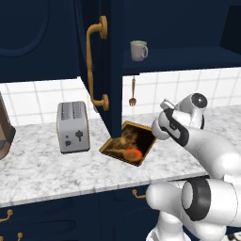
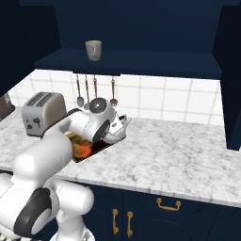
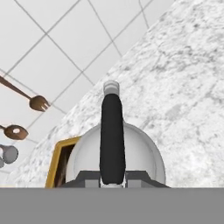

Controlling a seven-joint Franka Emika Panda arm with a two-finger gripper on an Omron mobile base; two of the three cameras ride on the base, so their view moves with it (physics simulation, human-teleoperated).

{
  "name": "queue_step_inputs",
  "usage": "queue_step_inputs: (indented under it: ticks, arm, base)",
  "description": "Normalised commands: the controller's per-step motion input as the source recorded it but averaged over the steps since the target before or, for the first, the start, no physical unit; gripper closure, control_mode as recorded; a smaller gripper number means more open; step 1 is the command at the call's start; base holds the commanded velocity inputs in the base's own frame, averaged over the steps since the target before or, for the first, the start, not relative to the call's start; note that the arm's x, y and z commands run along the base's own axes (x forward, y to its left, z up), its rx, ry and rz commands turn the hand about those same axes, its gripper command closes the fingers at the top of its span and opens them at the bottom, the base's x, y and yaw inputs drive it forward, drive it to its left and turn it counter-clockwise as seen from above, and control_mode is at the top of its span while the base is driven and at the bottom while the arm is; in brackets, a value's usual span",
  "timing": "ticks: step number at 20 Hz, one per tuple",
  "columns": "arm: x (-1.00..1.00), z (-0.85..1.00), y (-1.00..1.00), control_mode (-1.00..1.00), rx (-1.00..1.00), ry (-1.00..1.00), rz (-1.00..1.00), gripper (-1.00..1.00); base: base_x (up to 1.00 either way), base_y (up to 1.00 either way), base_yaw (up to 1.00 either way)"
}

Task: Pick the kettle from the counter and place it on the tray. Then pick the mug from the cabinet and place it on the tray. Then close the cabinet doors.

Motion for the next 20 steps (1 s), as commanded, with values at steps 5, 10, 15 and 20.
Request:
queue_step_inputs:
  ticks: [5, 10, 15, 20]
  arm:
    - [0.0, 0.01, 0.56, -1.0, -0.01, 0.0, 0.04, 1.0]
    - [0.37, -0.11, 0.43, -1.0, -0.03, 0.0, 0.01, 1.0]
    - [0.44, -0.27, 0.32, -1.0, -0.06, 0.0, 0.0, 1.0]
    - [0.21, -0.2, 0.16, -1.0, -0.03, 0.01, 0.0, 1.0]
  base:
    - [0.0, 0.0, 0.0]
    - [0.0, 0.0, 0.0]
    - [0.0, 0.0, 0.0]
    - [0.0, 0.0, 0.0]
